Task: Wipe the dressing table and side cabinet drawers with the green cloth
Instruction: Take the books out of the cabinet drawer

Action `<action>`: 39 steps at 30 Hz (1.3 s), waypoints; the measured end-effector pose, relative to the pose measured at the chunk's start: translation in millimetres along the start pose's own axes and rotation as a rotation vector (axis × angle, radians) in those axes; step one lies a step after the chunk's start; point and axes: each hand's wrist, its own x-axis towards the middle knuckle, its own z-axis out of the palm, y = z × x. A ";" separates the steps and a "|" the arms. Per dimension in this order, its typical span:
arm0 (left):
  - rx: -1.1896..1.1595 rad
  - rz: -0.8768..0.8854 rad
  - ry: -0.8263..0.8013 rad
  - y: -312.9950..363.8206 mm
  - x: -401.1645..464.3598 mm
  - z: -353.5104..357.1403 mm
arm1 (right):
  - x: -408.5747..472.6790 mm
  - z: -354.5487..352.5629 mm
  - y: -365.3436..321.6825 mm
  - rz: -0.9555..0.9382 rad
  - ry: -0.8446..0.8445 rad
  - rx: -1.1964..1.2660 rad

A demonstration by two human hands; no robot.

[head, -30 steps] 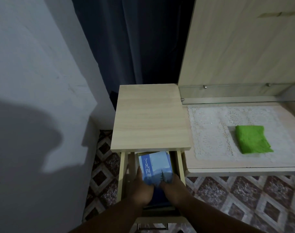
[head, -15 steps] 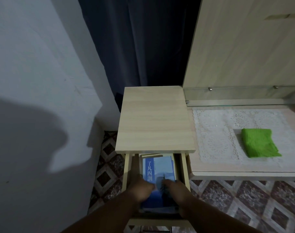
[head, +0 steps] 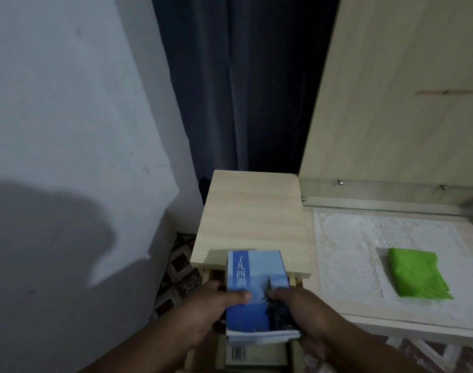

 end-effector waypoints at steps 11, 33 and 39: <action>0.320 0.250 0.209 112.9 96.3 -24.6 | 82.6 11.4 -105.0 -0.343 0.279 -0.316; 0.989 0.575 0.344 62.9 113.4 -21.1 | 136.9 -15.2 -59.9 -0.537 0.292 -0.946; 0.986 0.513 0.365 69.1 111.6 -15.6 | 137.0 -17.2 -61.6 -0.541 0.246 -0.913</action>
